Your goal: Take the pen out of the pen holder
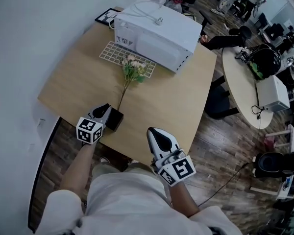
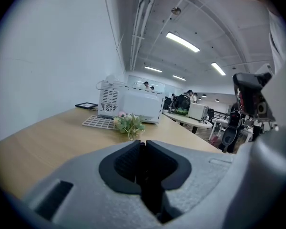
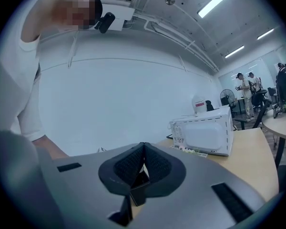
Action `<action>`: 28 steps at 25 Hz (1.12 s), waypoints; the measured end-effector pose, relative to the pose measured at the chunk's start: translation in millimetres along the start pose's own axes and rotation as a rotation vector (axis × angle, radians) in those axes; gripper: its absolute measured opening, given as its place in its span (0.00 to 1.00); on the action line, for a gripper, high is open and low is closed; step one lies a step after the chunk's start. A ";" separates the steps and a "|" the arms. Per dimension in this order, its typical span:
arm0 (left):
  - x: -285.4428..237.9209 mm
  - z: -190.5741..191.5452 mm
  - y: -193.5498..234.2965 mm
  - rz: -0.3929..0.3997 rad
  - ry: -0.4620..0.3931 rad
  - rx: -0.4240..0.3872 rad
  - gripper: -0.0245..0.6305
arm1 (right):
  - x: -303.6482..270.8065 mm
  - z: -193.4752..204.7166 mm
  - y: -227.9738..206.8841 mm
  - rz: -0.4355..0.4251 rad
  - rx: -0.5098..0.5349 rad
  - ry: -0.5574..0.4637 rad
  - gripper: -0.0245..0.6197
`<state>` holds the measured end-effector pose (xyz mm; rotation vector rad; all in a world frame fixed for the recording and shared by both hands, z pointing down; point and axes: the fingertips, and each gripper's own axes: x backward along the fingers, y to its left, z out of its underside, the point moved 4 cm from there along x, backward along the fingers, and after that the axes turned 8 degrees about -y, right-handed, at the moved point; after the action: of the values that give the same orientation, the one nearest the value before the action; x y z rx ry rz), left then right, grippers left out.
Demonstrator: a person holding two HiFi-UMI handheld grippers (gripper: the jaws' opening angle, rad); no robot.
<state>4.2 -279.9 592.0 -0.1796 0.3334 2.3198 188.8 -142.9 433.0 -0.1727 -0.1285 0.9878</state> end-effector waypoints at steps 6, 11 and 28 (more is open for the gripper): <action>2.7 -13.1 3.5 -0.002 -0.017 0.008 0.11 | -6.2 -8.6 -2.1 -0.014 0.003 -0.025 0.04; 6.9 -24.1 2.4 -0.009 -0.037 0.005 0.11 | -5.9 -12.0 -5.8 -0.014 0.007 -0.033 0.04; 34.7 -67.9 -8.1 -0.009 -0.107 -0.021 0.11 | -26.4 -3.0 -8.0 -0.064 -0.020 -0.015 0.04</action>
<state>-12.1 -270.7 517.6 -0.0668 0.2537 2.3149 181.6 -169.6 430.9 -0.1783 -0.1563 0.9242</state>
